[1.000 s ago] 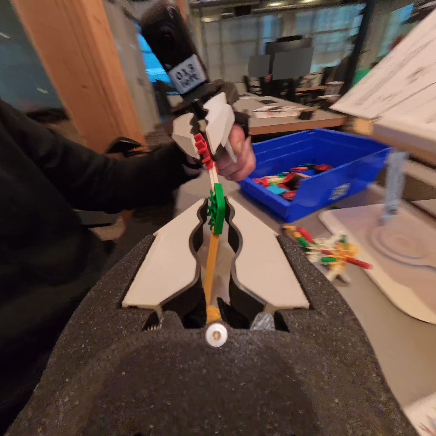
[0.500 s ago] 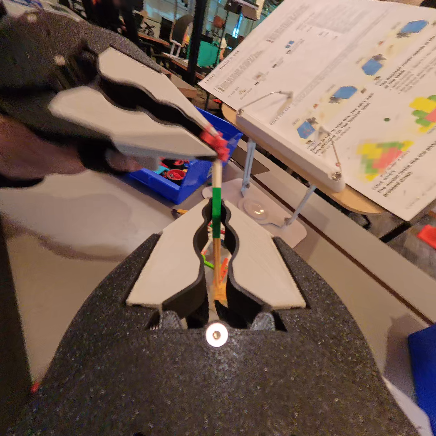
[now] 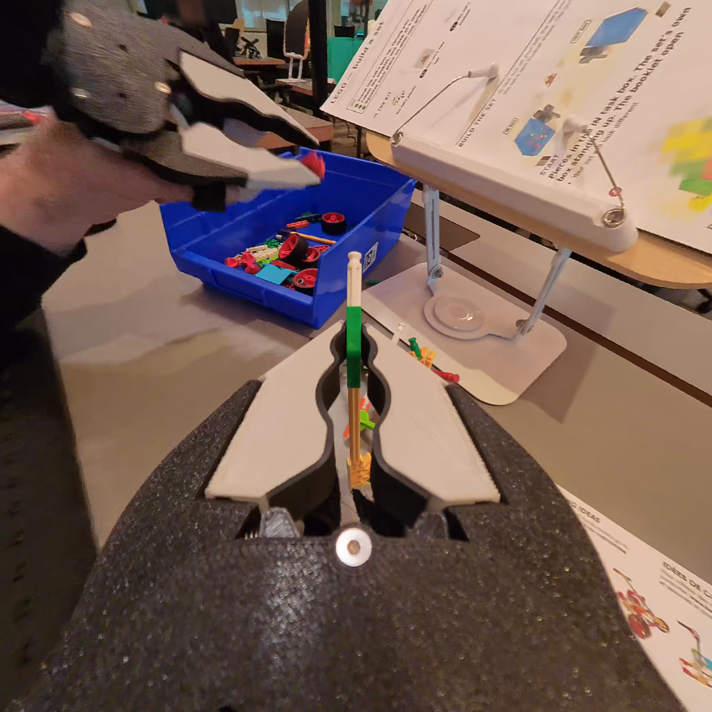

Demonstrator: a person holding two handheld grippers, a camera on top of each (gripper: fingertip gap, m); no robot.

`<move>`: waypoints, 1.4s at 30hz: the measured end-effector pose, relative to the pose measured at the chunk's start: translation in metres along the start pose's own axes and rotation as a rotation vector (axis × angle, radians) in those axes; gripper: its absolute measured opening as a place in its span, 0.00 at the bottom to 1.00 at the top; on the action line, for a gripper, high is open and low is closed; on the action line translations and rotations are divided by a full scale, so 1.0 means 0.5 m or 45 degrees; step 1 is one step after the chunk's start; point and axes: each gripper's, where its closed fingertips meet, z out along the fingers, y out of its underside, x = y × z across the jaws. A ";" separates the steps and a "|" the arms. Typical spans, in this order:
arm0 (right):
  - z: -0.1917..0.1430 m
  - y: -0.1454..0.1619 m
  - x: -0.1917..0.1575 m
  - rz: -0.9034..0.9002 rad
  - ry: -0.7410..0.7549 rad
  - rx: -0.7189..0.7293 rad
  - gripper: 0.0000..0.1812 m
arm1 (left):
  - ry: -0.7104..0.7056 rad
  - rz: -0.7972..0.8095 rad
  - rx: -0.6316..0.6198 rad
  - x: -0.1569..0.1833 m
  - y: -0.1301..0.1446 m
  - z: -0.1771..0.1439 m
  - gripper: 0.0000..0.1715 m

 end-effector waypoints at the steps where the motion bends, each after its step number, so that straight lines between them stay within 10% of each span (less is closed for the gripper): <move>1: 0.001 -0.001 -0.003 0.006 -0.014 0.004 0.02 | -0.014 -0.043 -0.080 -0.015 0.031 0.013 0.25; 7: -0.013 -0.021 -0.028 0.120 -0.225 0.096 0.02 | 0.048 0.010 0.199 0.020 -0.064 -0.024 0.35; 13: -0.023 -0.007 -0.079 0.001 -0.404 0.052 0.02 | 0.631 0.028 0.653 0.215 -0.210 -0.140 0.31; 25: -0.056 -0.021 -0.136 -0.094 -0.602 0.117 0.02 | 1.194 -0.094 0.732 0.325 -0.221 -0.211 0.05; 35: -0.047 -0.047 -0.066 0.012 -0.346 0.195 0.01 | 0.768 -0.030 0.811 0.308 -0.265 -0.170 0.03; 42: -0.015 -0.054 -0.006 0.255 -0.066 0.213 0.01 | 0.091 0.332 0.754 0.280 -0.277 -0.115 0.01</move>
